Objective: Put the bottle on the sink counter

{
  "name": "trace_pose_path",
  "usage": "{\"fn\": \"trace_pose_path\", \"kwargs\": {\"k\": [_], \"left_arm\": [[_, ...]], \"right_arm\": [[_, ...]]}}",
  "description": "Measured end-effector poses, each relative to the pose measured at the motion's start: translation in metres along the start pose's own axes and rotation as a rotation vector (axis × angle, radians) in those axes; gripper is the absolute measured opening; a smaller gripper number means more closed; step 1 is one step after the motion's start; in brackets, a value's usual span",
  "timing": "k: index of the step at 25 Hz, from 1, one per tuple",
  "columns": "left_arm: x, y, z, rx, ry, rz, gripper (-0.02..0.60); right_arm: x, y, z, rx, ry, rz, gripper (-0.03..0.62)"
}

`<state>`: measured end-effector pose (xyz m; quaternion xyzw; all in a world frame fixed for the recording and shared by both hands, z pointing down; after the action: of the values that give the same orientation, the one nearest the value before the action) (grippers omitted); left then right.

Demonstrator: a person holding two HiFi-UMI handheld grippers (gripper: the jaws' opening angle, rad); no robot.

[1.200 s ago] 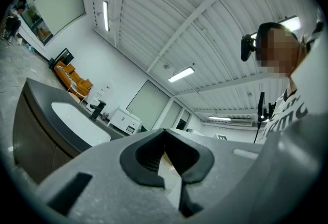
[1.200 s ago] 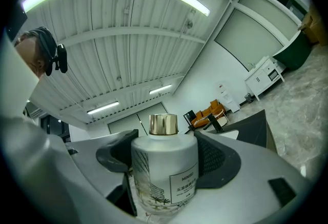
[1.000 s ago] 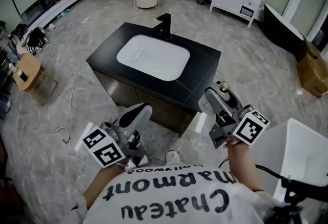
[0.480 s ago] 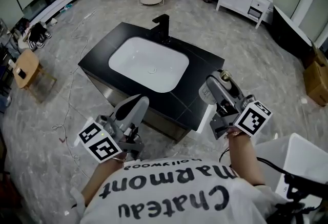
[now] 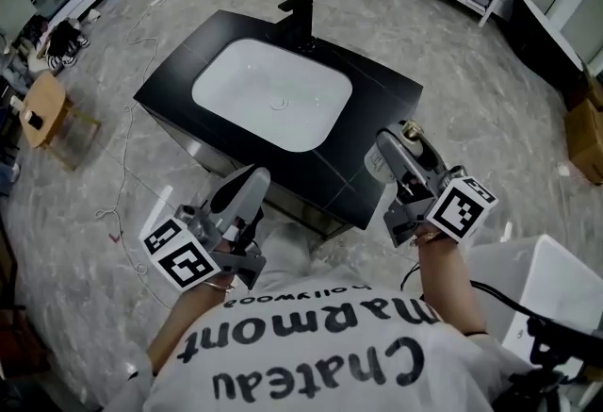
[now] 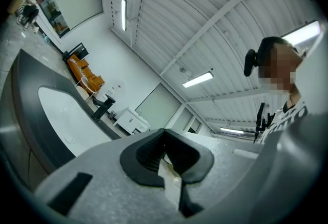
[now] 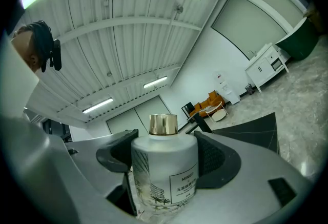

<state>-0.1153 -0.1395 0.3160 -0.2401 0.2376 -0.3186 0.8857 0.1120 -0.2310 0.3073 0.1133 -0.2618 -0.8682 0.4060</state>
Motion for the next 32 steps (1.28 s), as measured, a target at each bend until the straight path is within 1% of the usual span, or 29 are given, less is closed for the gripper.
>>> {"fn": "trace_pose_path", "kwargs": {"k": [2, 6, 10, 14, 18, 23, 28, 32], "left_arm": [[0.006, -0.009, 0.000, -0.011, -0.003, 0.006, 0.014], [0.022, -0.036, 0.004, -0.007, -0.056, 0.000, 0.014], [0.043, -0.076, 0.009, -0.062, -0.136, -0.020, 0.015], [0.074, -0.115, 0.007, -0.085, -0.210, 0.003, 0.015], [0.102, -0.153, 0.004, -0.122, -0.291, 0.043, 0.015], [0.130, -0.189, -0.007, -0.131, -0.364, 0.086, 0.015], [0.153, -0.231, -0.015, -0.162, -0.452, 0.124, 0.015], [0.165, -0.256, -0.020, -0.170, -0.498, 0.146, 0.015]], "right_arm": [[0.007, 0.009, 0.007, 0.012, -0.016, 0.015, 0.344], [0.027, 0.032, 0.022, 0.042, -0.041, 0.058, 0.344], [0.045, 0.055, 0.035, 0.079, -0.064, 0.133, 0.344], [0.074, 0.081, 0.041, 0.091, -0.071, 0.194, 0.344], [0.095, 0.107, 0.047, 0.105, -0.069, 0.293, 0.344], [0.115, 0.132, 0.048, 0.094, -0.066, 0.392, 0.344], [0.137, 0.160, 0.051, 0.060, -0.073, 0.549, 0.344], [0.150, 0.177, 0.052, 0.008, -0.093, 0.649, 0.344]]}}
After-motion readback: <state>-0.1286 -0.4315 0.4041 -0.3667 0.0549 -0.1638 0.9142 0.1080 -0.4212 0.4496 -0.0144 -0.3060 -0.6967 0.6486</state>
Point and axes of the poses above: the fingertips, and each gripper's own axes: x forward along the fingers, y to its right, z out of its underside, the point moved 3 cm from there along -x, backward along the fingers, and after that the axes turned 8 degrees about z, right-handed, at the moved point
